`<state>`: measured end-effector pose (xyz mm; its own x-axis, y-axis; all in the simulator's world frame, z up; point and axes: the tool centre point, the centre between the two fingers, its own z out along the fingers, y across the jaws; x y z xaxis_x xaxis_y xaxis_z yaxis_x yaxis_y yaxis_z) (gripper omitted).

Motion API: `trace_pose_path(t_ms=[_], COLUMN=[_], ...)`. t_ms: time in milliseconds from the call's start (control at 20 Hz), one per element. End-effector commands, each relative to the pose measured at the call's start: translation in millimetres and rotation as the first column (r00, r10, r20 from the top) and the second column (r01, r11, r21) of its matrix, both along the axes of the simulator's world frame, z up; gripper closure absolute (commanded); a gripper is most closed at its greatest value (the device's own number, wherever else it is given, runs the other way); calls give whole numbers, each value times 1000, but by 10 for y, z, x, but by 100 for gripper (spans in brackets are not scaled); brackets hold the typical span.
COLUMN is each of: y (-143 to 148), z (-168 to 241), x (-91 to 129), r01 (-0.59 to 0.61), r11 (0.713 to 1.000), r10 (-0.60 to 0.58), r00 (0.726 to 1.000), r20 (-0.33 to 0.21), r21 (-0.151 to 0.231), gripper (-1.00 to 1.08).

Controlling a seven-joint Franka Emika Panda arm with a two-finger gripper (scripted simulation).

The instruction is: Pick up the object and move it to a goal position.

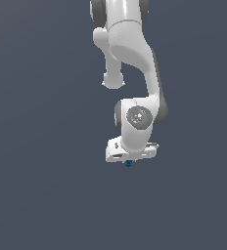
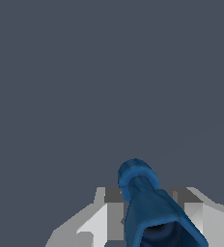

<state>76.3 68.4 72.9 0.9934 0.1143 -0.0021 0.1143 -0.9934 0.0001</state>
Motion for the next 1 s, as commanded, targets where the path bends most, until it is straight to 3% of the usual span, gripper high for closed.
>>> trace_pose_path(t_ms=[0,650,950], y=[45,363,472], z=[190,1568,2023], x=[-4,-48,-44], r01=[0,0,0], r11=[1000,1000,1000], r10=[0,0,0], r00=[1000,1000,1000], r20=[2,2,2], r21=[0,0,0], gripper=[108,108,108])
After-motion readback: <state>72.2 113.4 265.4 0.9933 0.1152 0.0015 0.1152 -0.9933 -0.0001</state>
